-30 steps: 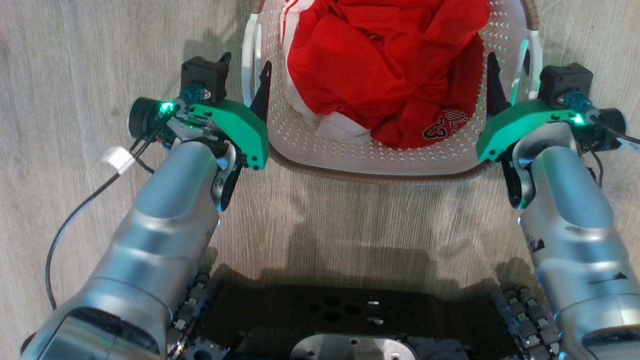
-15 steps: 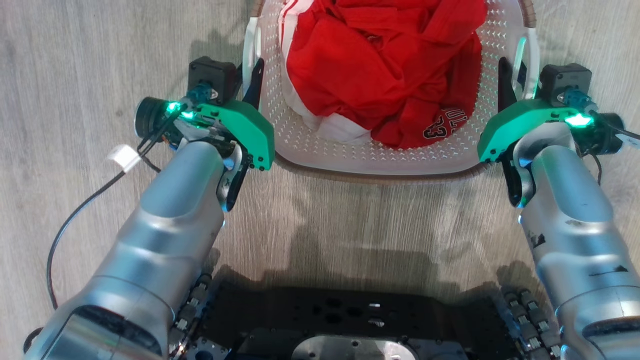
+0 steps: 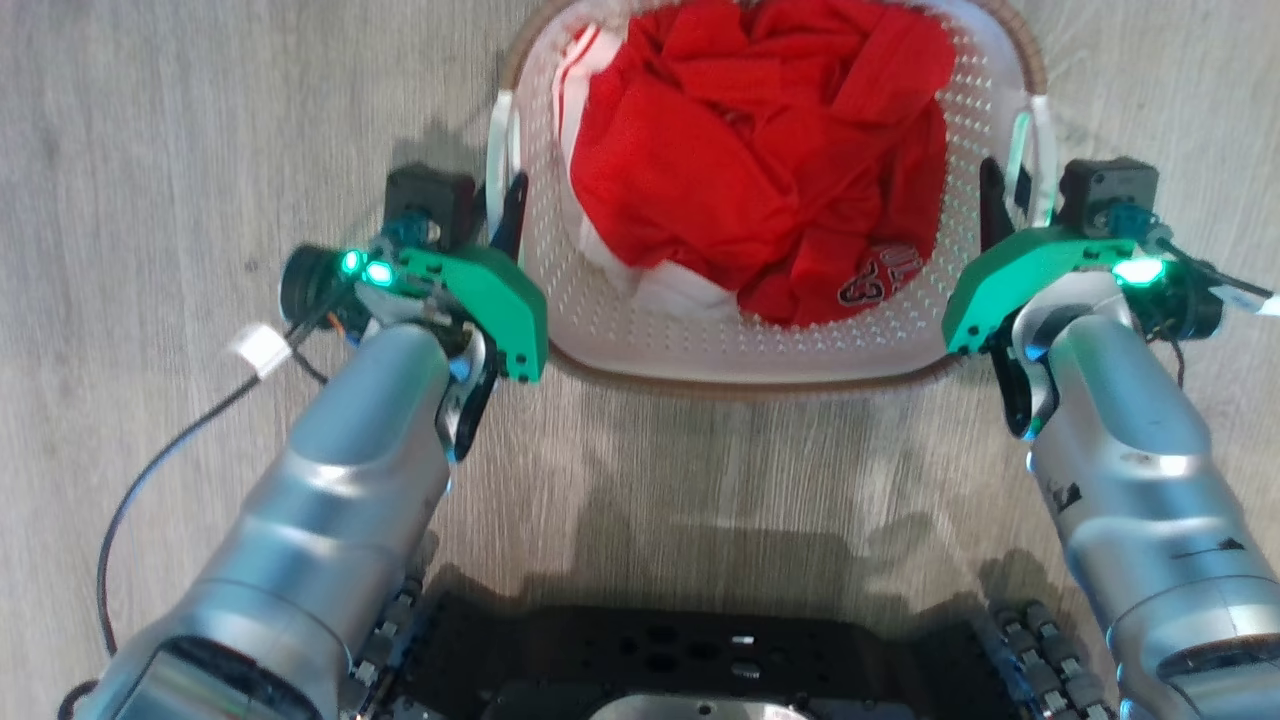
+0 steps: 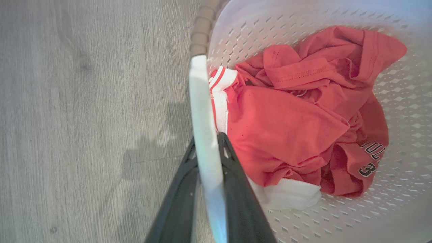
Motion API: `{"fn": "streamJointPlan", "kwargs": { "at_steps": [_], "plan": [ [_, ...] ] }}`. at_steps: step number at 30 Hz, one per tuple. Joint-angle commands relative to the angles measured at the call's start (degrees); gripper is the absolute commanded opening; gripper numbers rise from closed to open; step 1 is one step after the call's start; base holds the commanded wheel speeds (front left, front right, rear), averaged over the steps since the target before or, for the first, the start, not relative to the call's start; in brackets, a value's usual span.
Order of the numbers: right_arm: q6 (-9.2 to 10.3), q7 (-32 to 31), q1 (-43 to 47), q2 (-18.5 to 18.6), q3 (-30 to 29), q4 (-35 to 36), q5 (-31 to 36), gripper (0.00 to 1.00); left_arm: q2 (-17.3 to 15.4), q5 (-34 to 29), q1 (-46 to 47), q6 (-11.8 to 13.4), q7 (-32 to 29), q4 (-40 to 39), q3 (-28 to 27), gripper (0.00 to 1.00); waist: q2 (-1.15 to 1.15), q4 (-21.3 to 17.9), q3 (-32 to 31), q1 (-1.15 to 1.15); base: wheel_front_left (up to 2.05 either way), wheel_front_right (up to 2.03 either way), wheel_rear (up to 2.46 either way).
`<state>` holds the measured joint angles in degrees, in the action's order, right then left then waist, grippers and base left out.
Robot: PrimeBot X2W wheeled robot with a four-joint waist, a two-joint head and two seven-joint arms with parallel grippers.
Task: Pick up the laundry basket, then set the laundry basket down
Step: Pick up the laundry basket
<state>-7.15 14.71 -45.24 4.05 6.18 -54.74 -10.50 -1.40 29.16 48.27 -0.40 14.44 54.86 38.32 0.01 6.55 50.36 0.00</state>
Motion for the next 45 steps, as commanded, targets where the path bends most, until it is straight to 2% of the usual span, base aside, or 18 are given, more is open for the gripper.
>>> {"fn": "streamJointPlan", "kwargs": {
  "at_steps": [1, 9, 18, 30, 45],
  "plan": [
    [-0.34, 0.29, 3.25, -1.17, 1.93, 0.38, -0.29, 0.00, -1.48, 0.06, -1.93, 0.34, 0.56, -0.44, -0.50, 0.00, -0.01, -0.24, -1.14, 0.00, 0.00, 0.00, 0.00],
    [-0.34, 0.29, 4.12, -1.17, 5.35, -5.27, -4.10, 0.00, -1.48, 2.09, -4.72, -0.11, 0.56, 2.29, 1.26, 0.00, -0.01, -0.78, -6.68, 0.00, 0.00, 0.00, 0.00],
    [-0.34, -0.06, 5.11, -1.17, 12.42, -11.54, -11.18, 0.00, -1.48, 6.03, -7.87, -1.49, 0.56, 7.06, 4.71, 0.00, -0.01, -1.40, -13.57, 0.00, 0.00, 0.00, 0.00],
    [-0.34, -5.99, 7.90, -1.17, 21.84, -14.72, -20.69, 0.00, -1.48, 12.76, -12.31, -2.74, -2.53, 11.32, 11.29, 0.00, -0.01, -2.61, -23.02, 0.00, 0.00, 0.00, 0.00],
    [-0.34, -14.50, 13.25, -1.17, 29.41, -16.29, -29.03, 0.00, -1.48, 17.55, -16.61, -3.96, -9.21, 13.88, 16.56, 0.00, -0.01, -3.45, -33.51, 0.00, 0.00, 0.00, 0.00]
  ]
}}
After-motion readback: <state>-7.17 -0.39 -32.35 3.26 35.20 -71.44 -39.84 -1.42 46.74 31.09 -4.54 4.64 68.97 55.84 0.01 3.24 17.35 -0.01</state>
